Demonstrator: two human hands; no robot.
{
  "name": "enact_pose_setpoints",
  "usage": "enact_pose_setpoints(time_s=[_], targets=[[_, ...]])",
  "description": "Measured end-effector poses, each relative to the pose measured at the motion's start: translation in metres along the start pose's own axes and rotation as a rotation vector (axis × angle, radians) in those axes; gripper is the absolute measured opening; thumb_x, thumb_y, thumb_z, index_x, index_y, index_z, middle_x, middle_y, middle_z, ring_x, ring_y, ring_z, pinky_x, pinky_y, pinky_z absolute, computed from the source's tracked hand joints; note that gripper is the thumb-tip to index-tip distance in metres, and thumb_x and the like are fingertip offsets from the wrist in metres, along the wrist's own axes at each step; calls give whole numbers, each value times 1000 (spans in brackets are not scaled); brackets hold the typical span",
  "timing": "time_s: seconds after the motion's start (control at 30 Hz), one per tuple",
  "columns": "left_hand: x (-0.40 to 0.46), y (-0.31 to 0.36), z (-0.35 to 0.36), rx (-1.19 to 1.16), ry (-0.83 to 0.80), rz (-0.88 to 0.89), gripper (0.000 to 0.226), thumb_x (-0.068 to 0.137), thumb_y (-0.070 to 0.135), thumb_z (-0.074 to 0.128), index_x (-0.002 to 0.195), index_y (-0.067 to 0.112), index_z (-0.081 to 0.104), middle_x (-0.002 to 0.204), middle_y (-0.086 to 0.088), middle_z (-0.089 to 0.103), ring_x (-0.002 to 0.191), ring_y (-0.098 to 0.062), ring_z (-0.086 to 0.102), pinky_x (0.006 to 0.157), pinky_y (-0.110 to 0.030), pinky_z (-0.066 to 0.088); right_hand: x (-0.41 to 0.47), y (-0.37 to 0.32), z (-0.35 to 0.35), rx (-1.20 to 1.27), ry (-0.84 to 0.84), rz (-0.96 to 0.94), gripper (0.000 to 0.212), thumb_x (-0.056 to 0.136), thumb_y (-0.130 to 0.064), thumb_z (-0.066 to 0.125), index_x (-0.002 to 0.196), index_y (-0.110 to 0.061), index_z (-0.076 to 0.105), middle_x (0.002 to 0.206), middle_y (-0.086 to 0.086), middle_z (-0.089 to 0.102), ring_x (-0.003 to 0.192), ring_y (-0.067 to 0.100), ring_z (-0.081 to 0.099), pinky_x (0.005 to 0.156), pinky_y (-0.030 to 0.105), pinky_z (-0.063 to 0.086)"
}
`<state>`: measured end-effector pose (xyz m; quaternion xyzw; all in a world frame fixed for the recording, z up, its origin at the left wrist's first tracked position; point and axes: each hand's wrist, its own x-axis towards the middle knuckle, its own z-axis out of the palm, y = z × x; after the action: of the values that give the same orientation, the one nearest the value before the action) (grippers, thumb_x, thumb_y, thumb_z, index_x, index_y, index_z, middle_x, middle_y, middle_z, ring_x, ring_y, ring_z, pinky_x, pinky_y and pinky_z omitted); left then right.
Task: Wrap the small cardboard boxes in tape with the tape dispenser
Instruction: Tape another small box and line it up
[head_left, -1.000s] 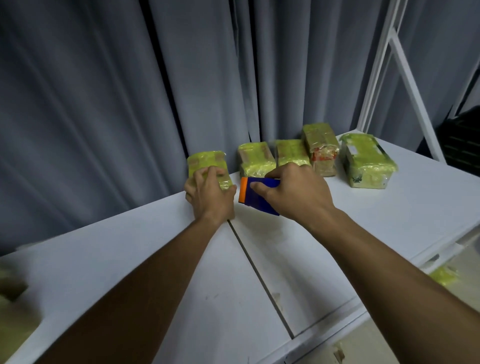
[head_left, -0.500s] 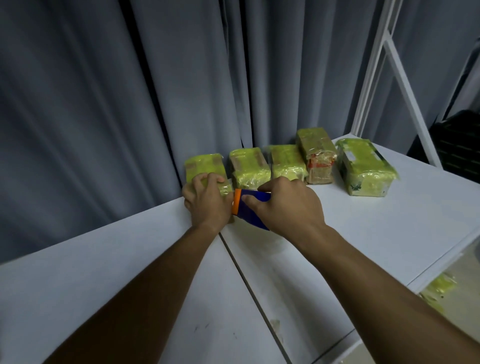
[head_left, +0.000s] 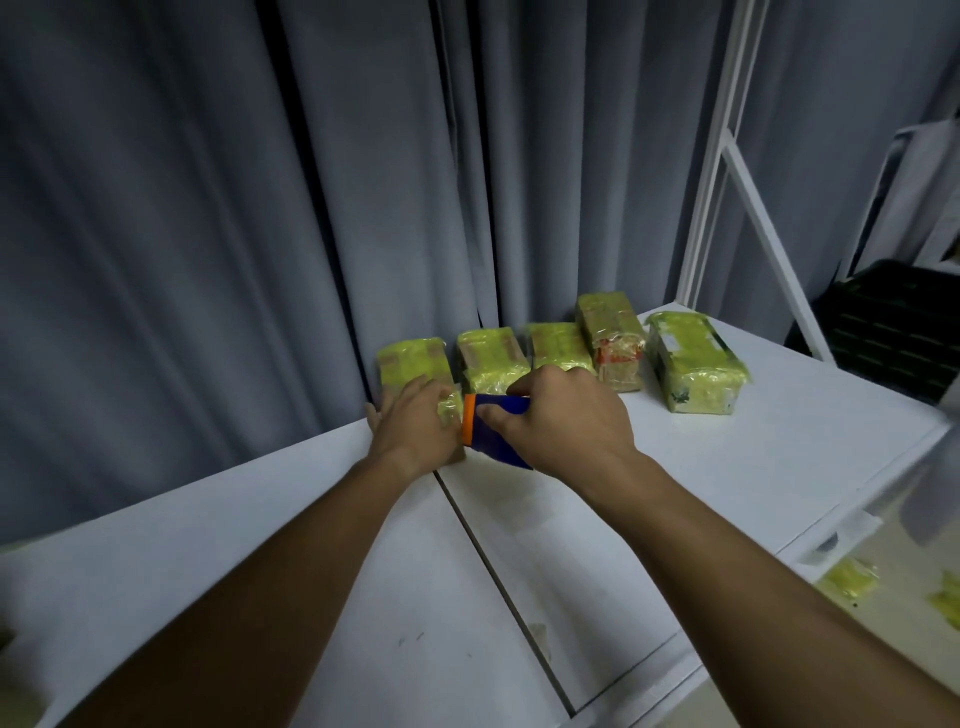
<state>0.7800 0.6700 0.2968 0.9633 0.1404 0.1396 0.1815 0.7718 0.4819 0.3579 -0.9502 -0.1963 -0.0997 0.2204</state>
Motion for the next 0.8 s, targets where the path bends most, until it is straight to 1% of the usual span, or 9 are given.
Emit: enact_pose_setpoints(time_s=[0.07, 0.13, 0.27, 0.37, 0.43, 0.53, 0.6, 0.7, 0.8], targets=[[-16, 3, -14, -9, -4, 45, 45, 75, 40, 74, 117, 32, 61, 124, 3, 60, 122, -26, 48, 103, -47, 40, -9, -5, -8, -19, -9, -20, 46, 89, -63, 58, 103, -23, 76, 98, 5, 73, 88, 26, 67, 72, 38, 57], [-32, 3, -27, 16, -22, 65, 46, 78, 40, 74, 119, 26, 61, 124, 1, 61, 120, -25, 49, 98, -40, 44, -19, -12, -15, -36, -20, -45, 46, 90, -62, 58, 104, -23, 76, 97, 4, 73, 89, 26, 67, 73, 38, 57], [-73, -9, -56, 59, -73, 52, 33, 83, 39, 67, 113, 29, 63, 118, 3, 62, 111, -23, 54, 89, -41, 51, -43, -31, -19, -17, -36, -95, 45, 89, -62, 59, 103, -23, 75, 95, 2, 73, 85, 23, 68, 74, 38, 59], [-108, -22, -78, 94, -88, 43, 32, 88, 32, 62, 119, 27, 61, 121, 3, 61, 114, -22, 54, 92, -41, 51, -62, -51, -15, 23, -62, -124, 47, 86, -64, 61, 99, -22, 76, 91, 1, 73, 81, 22, 68, 72, 38, 60], [-130, -34, -92, 142, -77, 16, 35, 89, 34, 62, 124, 28, 58, 127, 2, 59, 118, -21, 52, 95, -39, 50, -74, -68, -10, 36, -96, -146, 47, 85, -65, 61, 98, -22, 77, 90, 2, 73, 81, 23, 68, 71, 36, 59], [-159, -52, -112, 185, -67, -44, 37, 90, 35, 62, 126, 27, 57, 130, 2, 58, 118, -20, 52, 94, -37, 50, -92, -97, -6, 56, -149, -197, 46, 85, -65, 62, 100, -24, 77, 94, 1, 73, 81, 22, 64, 64, 29, 49], [-176, -65, -126, 205, -55, -85, 39, 91, 36, 62, 128, 26, 56, 132, 3, 57, 117, -19, 54, 94, -33, 50, -101, -115, -4, 70, -168, -233, 44, 86, -64, 62, 99, -24, 77, 94, 1, 73, 79, 21, 62, 63, 27, 45], [-198, -86, -147, 236, -22, -133, 38, 92, 38, 62, 129, 29, 55, 135, 5, 55, 119, -17, 54, 95, -31, 46, -113, -140, 3, 96, -183, -278, 47, 87, -64, 62, 110, -25, 75, 103, 0, 74, 89, 20, 66, 66, 28, 48], [-218, -110, -168, 259, 5, -175, 35, 92, 39, 59, 126, 31, 56, 133, 7, 57, 119, -16, 54, 95, -32, 48, -123, -163, 11, 103, -186, -333, 51, 87, -65, 62, 120, -27, 71, 115, -2, 72, 100, 20, 67, 73, 30, 53]])
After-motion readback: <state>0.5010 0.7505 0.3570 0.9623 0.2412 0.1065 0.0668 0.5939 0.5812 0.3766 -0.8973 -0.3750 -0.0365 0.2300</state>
